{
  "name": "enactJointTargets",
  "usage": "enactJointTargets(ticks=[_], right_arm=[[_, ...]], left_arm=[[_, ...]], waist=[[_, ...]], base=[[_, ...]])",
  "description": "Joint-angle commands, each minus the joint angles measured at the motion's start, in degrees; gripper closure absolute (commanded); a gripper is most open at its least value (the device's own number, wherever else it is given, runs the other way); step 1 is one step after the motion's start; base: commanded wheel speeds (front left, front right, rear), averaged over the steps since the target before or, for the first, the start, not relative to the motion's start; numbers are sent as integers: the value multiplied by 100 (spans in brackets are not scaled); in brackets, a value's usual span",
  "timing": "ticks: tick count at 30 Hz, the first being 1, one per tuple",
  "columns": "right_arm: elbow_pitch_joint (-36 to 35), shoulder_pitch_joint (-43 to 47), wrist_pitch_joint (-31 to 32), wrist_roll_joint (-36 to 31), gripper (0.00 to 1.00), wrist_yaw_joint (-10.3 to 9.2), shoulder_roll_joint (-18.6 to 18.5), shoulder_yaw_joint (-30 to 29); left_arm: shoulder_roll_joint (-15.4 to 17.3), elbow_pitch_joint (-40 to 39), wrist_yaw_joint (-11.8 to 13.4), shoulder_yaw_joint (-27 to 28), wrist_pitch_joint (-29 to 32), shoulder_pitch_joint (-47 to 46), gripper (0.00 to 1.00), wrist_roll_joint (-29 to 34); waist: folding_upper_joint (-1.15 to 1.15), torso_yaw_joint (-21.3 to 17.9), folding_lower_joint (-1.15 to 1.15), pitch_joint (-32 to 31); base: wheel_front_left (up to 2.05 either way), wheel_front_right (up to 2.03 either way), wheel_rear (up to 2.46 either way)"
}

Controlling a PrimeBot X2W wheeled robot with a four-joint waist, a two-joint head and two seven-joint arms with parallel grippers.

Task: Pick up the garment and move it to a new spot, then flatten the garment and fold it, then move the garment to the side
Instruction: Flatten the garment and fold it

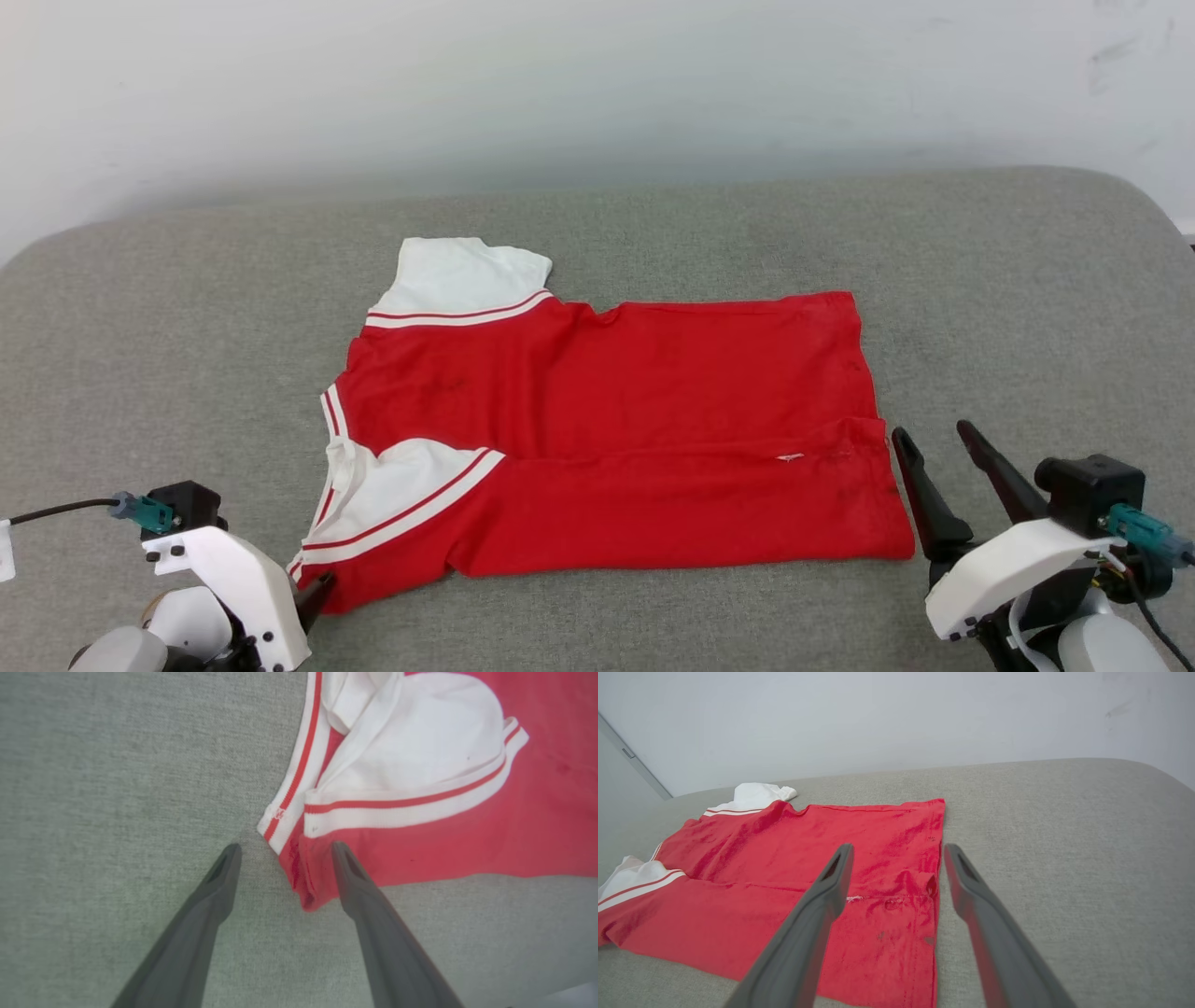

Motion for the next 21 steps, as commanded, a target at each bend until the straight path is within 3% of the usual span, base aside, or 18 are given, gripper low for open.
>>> enactJointTargets(ticks=[1, 7, 13, 14, 15, 16, 21], right_arm=[[-50, 28, 3, -16, 0, -2, 14, -20], [-519, 96, 175, -95, 0, -2, 121, -86], [-625, -34, 281, -126, 0, -2, 155, -137], [-619, -38, 298, -126, 0, -2, 153, -150], [-606, -36, 335, -116, 0, -2, 150, -181], [-587, -39, 367, -92, 0, -2, 149, -206], [-519, -54, 773, 194, 0, -2, 26, -372]], left_arm=[[28, -42, 35, 3, 38, 19, 0, -13], [172, -473, 361, 13, 489, 137, 0, -131], [-22, -343, 249, -176, 893, 9, 0, -327], [-87, -301, 224, -207, 923, -9, 57, -364], [-160, -262, 199, -215, 899, -32, 90, -379], [-246, -226, 166, -231, 906, -36, 100, -435], [-278, -181, 153, -177, 694, -27, 100, -389]], waist=[[0, -30, 1, 43], [0, -157, 1, 427], [0, -270, 1, 749], [0, -282, 1, 768], [0, -291, 1, 777], [0, -296, 1, 782], [0, -264, 1, 722]], base=[[0, 0, 0], [0, 0, 0], [0, 0, 0], [0, 0, 0], [0, 0, 0], [0, 0, 0], [0, 0, 0]])
